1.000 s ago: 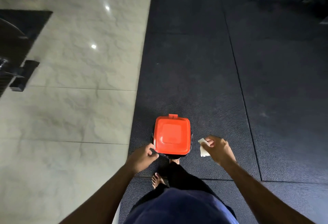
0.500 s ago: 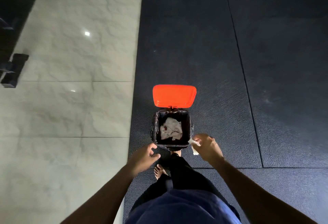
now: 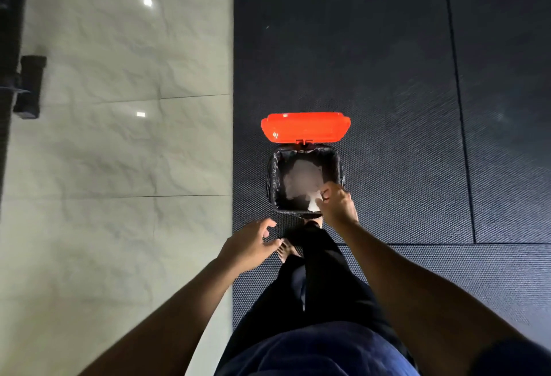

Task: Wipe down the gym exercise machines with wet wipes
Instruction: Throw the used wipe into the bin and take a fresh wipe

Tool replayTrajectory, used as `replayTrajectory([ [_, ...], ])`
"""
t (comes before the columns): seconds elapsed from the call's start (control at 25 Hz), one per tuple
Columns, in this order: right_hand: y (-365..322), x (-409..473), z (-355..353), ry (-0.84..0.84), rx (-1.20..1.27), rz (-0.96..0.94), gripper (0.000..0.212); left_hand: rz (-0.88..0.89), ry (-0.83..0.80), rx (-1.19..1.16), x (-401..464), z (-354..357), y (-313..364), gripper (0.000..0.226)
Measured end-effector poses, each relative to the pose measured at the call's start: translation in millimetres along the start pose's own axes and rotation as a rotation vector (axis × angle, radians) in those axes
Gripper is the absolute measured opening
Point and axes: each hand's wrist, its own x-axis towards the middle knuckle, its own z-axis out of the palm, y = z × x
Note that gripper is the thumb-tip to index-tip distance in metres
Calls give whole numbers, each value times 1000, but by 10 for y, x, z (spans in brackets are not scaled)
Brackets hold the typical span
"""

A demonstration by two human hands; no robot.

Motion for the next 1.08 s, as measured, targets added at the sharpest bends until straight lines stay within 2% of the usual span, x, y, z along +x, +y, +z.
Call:
replayTrajectory([
  [0.16, 115, -7, -94, -15, 4, 27, 26, -9, -17, 25, 73, -76, -16, 48],
  [0.32, 228, -76, -282, -51, -37, 33, 31, 3, -47, 52, 170, -178, 76, 48],
  [0.48, 173, -237, -529, -21, -19, 39, 21, 55, -43, 57, 273, -357, 274, 48],
  [0.72, -91, -645, -698, 0, 5, 14, 35, 192, -46, 120, 302, -546, 496, 48],
  [0.88, -262, -1165, -675, 116, 50, 1, 35, 325, -48, 230, 200, -661, 546, 49],
  [1.08, -164, -1919, -585, 340, 173, 169, 36, 434, -87, 377, 118, -610, 815, 49],
])
